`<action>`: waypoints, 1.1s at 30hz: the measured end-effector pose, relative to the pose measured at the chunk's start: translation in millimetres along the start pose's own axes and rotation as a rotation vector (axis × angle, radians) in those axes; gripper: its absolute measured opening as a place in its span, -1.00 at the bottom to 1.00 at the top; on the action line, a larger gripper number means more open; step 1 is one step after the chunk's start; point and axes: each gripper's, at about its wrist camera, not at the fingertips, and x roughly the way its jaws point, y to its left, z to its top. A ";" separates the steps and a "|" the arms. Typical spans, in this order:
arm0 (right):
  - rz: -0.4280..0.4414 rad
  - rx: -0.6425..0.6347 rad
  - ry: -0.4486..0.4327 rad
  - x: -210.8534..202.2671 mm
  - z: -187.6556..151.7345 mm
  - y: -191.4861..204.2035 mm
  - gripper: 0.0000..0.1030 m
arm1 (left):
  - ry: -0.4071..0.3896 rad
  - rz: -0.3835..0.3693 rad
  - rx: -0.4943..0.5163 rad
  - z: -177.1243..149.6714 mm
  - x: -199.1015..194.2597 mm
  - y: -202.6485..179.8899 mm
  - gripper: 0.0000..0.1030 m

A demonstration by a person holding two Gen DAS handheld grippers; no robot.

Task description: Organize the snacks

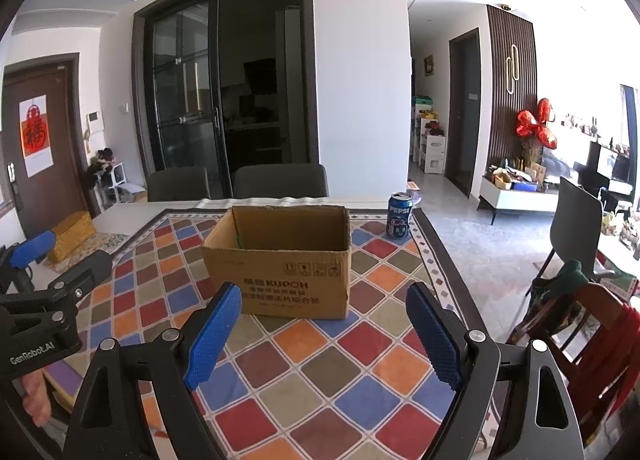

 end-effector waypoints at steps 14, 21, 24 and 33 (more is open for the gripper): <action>-0.001 -0.001 0.000 0.1 0.2 0.2 0.65 | -0.004 0.003 -0.002 0.4 0.0 1.4 1.00; 0.002 -0.002 0.003 0.4 0.6 -0.3 0.65 | -0.004 0.007 -0.002 0.8 0.9 2.9 1.00; 0.002 -0.002 0.003 0.5 0.6 -0.6 0.65 | -0.004 0.008 -0.003 0.8 0.9 2.8 1.00; 0.000 -0.002 0.002 0.8 0.6 -0.7 0.65 | -0.004 0.009 -0.002 1.1 1.0 3.0 1.00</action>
